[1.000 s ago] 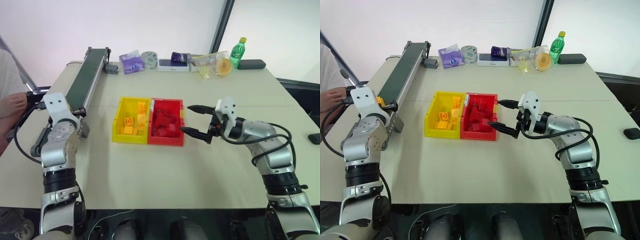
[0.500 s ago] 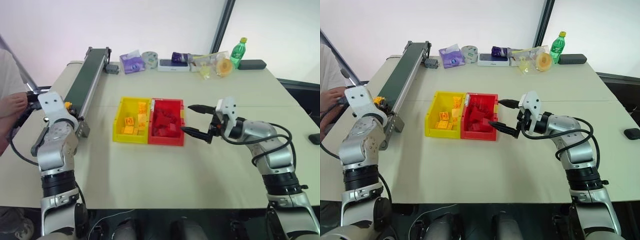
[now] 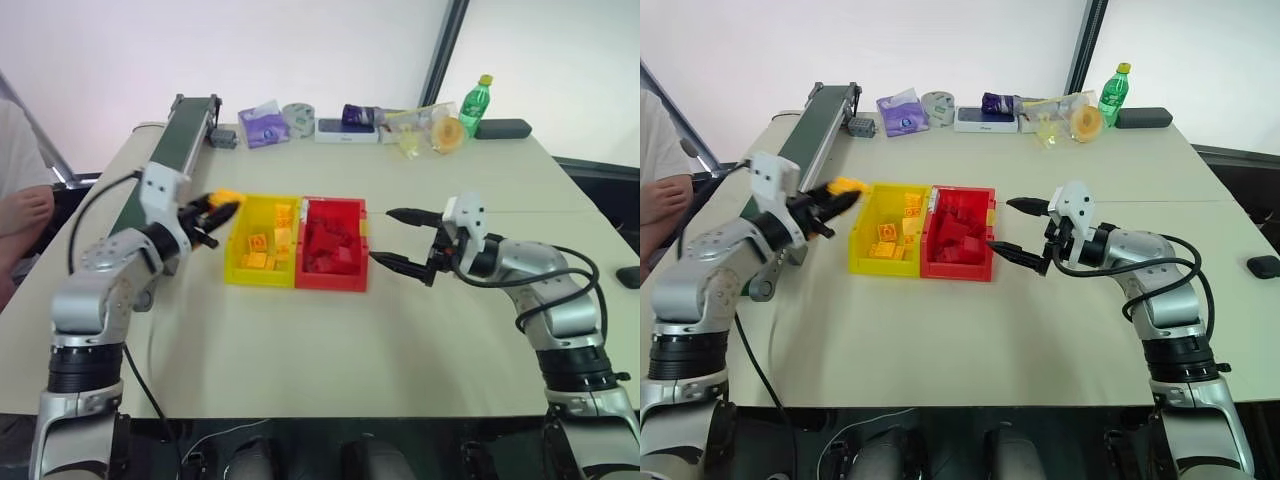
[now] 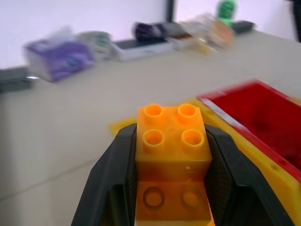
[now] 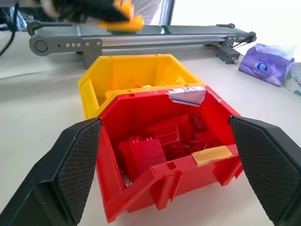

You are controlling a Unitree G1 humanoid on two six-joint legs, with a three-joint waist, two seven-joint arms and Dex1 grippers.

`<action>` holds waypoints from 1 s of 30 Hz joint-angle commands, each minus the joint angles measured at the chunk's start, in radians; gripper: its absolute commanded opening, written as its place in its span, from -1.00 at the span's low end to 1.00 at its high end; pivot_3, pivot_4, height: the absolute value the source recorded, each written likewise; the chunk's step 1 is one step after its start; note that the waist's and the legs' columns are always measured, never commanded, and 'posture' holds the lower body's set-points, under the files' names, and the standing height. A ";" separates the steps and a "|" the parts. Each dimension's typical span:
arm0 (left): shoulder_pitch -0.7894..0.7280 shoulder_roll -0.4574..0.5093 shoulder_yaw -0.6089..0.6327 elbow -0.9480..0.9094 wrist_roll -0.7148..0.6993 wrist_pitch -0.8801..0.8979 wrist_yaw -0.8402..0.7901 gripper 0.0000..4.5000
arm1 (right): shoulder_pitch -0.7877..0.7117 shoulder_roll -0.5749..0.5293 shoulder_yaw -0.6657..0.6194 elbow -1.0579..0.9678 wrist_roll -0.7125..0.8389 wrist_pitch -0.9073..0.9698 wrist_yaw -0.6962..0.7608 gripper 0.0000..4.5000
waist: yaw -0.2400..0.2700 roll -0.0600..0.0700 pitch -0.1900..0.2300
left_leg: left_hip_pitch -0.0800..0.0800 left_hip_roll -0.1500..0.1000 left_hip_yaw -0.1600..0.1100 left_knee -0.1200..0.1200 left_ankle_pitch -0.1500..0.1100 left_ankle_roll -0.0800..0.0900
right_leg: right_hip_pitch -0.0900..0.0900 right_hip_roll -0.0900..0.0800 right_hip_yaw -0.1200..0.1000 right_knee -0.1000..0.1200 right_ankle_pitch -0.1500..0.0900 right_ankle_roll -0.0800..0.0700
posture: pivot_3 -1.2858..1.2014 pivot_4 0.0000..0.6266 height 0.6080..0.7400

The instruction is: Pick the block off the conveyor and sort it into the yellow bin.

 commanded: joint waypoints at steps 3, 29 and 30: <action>-0.083 -0.025 -0.058 0.069 0.053 -0.082 -0.029 -0.41 | 0.022 -0.022 -0.035 -0.086 0.037 0.022 -0.002 1.00 | 0.000 0.000 0.000 | 0.000 0.000 0.000 0.001 0.000 0.000 | 0.000 0.000 0.000 0.000 0.000 0.000 | 0.03 -0.52 1.00; -0.026 0.061 0.180 -0.002 -0.006 0.032 0.011 0.97 | 0.038 -0.025 -0.026 -0.085 0.021 -0.001 -0.020 1.00 | -0.016 0.000 0.000 | 0.000 0.002 -0.001 0.002 0.000 0.000 | 0.000 0.001 0.001 0.001 0.000 0.000 | 0.03 -0.52 1.00; 0.017 0.091 0.209 -0.025 -0.012 0.025 -0.003 0.97 | 0.032 -0.026 -0.024 -0.075 0.019 -0.004 -0.014 1.00 | -0.018 0.000 0.000 | 0.000 0.002 -0.002 0.001 0.000 0.000 | 0.000 0.001 0.002 0.001 0.000 0.000 | 0.03 -0.52 1.00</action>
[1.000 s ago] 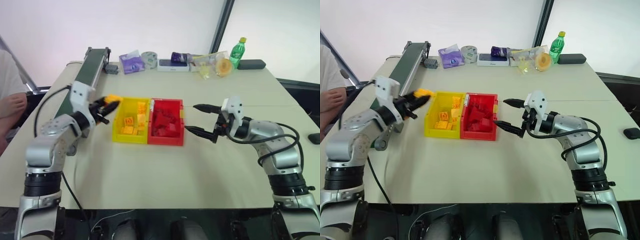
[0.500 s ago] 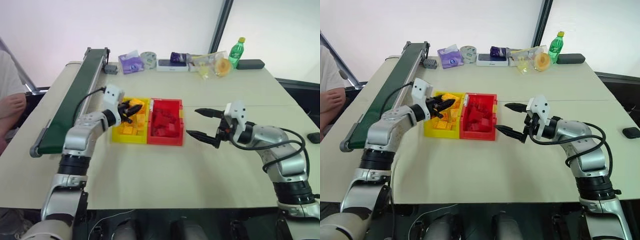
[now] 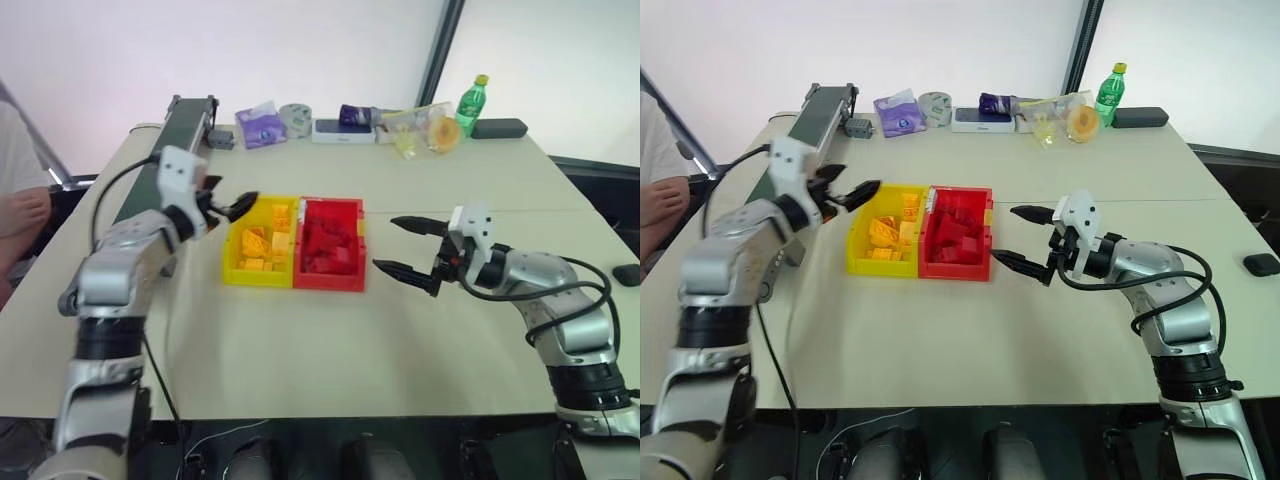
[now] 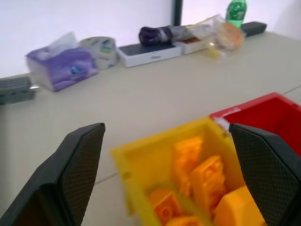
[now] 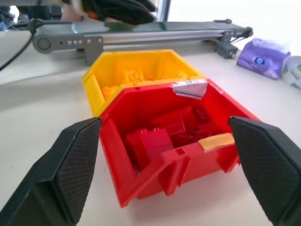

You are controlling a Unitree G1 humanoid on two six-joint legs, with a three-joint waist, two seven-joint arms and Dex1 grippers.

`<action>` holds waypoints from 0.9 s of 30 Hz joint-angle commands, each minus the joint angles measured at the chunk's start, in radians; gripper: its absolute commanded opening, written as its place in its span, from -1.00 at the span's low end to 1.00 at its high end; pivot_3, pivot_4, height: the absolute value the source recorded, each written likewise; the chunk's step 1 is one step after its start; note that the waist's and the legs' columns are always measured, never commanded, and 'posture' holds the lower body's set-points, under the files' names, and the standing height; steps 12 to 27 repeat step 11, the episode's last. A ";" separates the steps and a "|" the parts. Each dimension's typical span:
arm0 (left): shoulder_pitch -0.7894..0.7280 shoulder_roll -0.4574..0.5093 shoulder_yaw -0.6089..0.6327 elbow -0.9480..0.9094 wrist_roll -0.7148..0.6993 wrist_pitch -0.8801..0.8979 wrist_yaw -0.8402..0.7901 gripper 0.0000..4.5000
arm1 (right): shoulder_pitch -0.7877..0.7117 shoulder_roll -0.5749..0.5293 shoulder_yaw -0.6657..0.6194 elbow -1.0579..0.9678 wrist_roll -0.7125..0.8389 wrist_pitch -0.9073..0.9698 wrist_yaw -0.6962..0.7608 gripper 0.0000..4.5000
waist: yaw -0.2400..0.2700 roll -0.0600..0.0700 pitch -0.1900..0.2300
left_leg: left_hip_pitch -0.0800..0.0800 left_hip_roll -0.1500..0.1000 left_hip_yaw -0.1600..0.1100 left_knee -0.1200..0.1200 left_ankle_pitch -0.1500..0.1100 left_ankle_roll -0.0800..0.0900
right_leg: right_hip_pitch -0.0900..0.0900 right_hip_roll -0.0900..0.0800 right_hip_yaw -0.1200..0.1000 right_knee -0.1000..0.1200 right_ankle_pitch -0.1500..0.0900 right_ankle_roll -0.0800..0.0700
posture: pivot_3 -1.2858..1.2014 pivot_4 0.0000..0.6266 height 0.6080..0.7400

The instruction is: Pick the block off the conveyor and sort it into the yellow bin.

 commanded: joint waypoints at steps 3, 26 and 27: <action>0.175 0.128 0.184 -0.134 -0.077 -0.005 -0.089 0.97 | -0.039 -0.011 -0.012 0.027 0.001 -0.039 0.033 1.00 | 0.001 0.000 0.000 | 0.000 0.000 0.000 0.000 0.000 0.000 | 0.000 0.000 0.000 0.000 0.000 0.000 | 0.03 -0.52 1.00; 0.403 0.199 0.418 -0.188 -0.172 0.020 -0.140 0.97 | -0.078 -0.018 -0.007 0.093 -0.013 -0.062 0.073 1.00 | 0.015 0.000 0.000 | 0.000 -0.003 -0.001 -0.001 0.000 0.001 | 0.000 -0.003 -0.001 0.000 0.000 0.000 | 0.03 -0.52 1.00; 0.403 0.199 0.418 -0.188 -0.172 0.020 -0.140 0.97 | -0.078 -0.018 -0.007 0.093 -0.013 -0.062 0.073 1.00 | 0.015 0.000 0.000 | 0.000 -0.003 -0.001 -0.001 0.000 0.001 | 0.000 -0.003 -0.001 0.000 0.000 0.000 | 0.03 -0.52 1.00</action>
